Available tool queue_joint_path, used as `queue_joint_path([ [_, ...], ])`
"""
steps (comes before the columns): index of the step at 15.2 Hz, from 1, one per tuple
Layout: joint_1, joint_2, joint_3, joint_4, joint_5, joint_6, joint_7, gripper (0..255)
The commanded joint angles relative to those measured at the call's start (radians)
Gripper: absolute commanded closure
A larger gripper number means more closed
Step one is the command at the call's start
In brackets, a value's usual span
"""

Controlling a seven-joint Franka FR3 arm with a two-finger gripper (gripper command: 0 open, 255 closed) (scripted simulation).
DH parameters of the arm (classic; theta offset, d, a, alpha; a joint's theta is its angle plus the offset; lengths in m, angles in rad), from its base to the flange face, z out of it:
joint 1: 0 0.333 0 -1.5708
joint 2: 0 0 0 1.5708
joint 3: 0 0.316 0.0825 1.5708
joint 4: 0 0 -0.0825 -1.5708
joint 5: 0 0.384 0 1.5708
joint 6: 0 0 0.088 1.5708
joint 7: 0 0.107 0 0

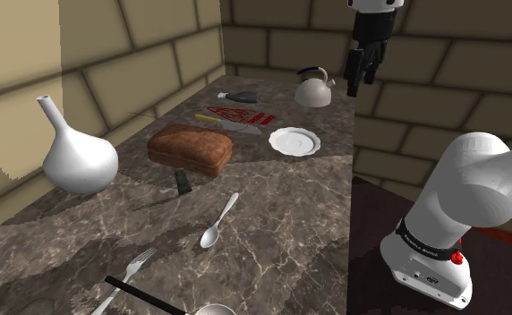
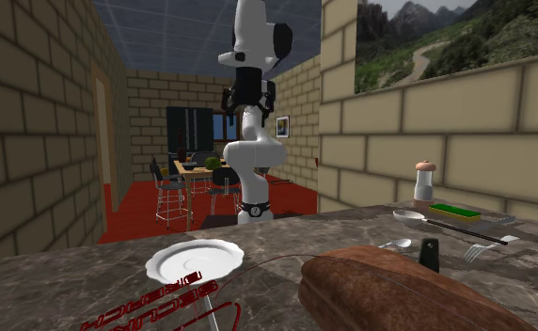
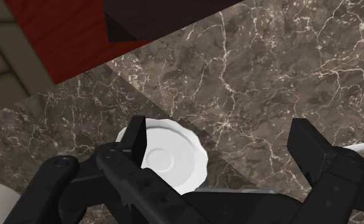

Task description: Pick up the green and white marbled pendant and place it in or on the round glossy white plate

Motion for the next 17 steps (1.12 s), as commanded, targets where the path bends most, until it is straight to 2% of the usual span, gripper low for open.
queue_joint_path([
  [1,0.0,0.0,0.0,0.0,0.0,0.0,0.0,0],
  [10,0.016,0.157,0.171,-0.029,0.142,0.197,0.282,0],
  [17,0.017,0.355,0.294,0.032,0.199,0.355,0.491,0],
])
